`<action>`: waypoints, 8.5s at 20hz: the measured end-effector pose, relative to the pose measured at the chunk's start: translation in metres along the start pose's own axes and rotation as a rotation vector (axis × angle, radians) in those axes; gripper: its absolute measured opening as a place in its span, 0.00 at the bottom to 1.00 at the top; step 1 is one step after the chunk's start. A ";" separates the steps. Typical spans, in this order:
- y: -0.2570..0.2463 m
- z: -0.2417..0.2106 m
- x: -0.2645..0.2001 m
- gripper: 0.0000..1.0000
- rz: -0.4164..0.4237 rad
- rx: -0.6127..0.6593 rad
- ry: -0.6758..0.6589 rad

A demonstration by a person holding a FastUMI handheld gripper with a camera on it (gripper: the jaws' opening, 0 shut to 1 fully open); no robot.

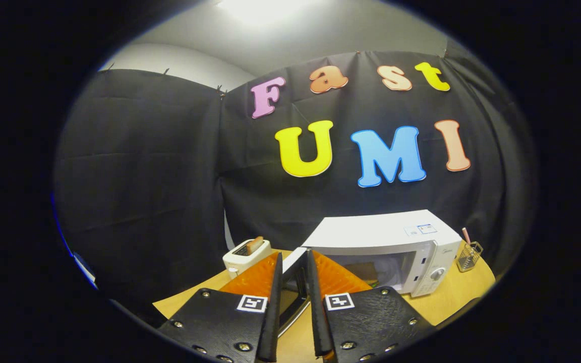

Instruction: Open the microwave, put the food inside, and close the microwave door.

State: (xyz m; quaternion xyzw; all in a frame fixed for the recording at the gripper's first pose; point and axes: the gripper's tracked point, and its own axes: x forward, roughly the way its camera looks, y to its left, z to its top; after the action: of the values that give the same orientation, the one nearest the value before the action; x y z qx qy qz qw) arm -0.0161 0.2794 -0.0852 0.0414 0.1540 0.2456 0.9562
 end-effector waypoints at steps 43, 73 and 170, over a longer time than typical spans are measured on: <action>0.183 -0.211 0.011 0.04 0.341 -0.058 0.366; -0.014 -0.190 -0.022 0.00 -0.012 -0.079 0.374; -0.183 -0.030 -0.114 0.87 -0.460 -0.114 0.008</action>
State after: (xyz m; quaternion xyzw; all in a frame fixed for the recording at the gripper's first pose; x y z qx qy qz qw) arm -0.0373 0.0641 -0.1111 -0.0496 0.1489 0.0297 0.9872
